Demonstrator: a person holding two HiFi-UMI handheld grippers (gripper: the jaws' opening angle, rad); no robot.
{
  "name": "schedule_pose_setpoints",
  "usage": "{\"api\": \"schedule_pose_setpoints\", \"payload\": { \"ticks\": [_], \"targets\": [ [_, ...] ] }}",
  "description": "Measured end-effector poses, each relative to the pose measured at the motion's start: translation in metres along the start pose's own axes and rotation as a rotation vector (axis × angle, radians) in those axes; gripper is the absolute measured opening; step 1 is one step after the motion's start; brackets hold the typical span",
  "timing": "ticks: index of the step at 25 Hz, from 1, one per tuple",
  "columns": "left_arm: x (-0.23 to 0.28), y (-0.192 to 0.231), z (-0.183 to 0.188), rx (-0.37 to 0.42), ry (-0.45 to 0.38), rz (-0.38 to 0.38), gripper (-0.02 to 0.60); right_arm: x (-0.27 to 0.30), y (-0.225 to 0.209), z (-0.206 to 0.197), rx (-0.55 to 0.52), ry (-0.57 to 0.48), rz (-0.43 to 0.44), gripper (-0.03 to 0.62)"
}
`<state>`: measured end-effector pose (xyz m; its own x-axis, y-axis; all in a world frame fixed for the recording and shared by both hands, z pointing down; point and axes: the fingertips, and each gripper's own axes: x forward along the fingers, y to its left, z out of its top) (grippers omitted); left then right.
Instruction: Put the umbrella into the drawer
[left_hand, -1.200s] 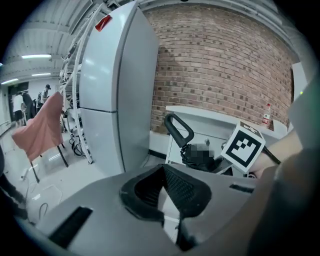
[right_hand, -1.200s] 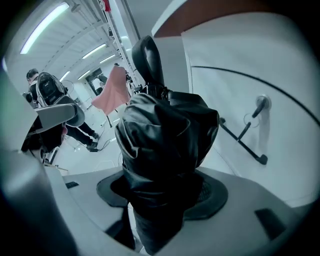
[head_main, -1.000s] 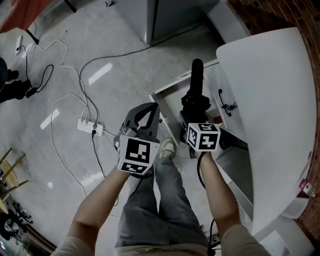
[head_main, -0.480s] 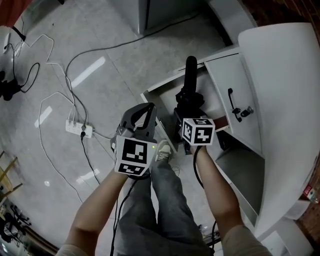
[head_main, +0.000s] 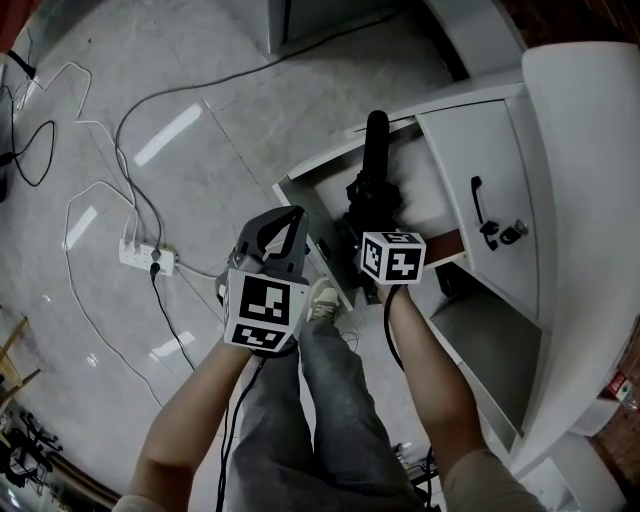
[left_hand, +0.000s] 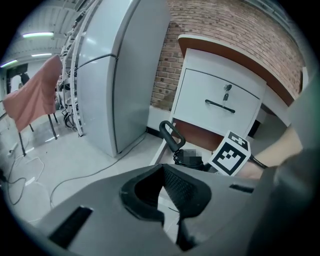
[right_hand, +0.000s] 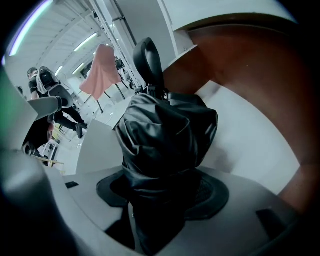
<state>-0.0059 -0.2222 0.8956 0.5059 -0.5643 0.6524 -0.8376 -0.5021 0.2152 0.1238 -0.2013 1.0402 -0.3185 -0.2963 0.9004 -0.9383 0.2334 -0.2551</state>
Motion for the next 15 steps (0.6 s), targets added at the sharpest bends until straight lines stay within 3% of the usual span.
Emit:
{"api": "schedule_pose_setpoints", "payload": {
  "ticks": [8, 15],
  "targets": [
    [0.013, -0.009, -0.011, 0.030, 0.000, -0.050, 0.006, 0.012, -0.008, -0.006, -0.036, -0.051, 0.022, 0.281],
    [0.016, -0.017, -0.013, 0.042, 0.023, -0.077, 0.006, 0.013, -0.011, -0.008, 0.030, -0.063, 0.014, 0.322]
  ]
}}
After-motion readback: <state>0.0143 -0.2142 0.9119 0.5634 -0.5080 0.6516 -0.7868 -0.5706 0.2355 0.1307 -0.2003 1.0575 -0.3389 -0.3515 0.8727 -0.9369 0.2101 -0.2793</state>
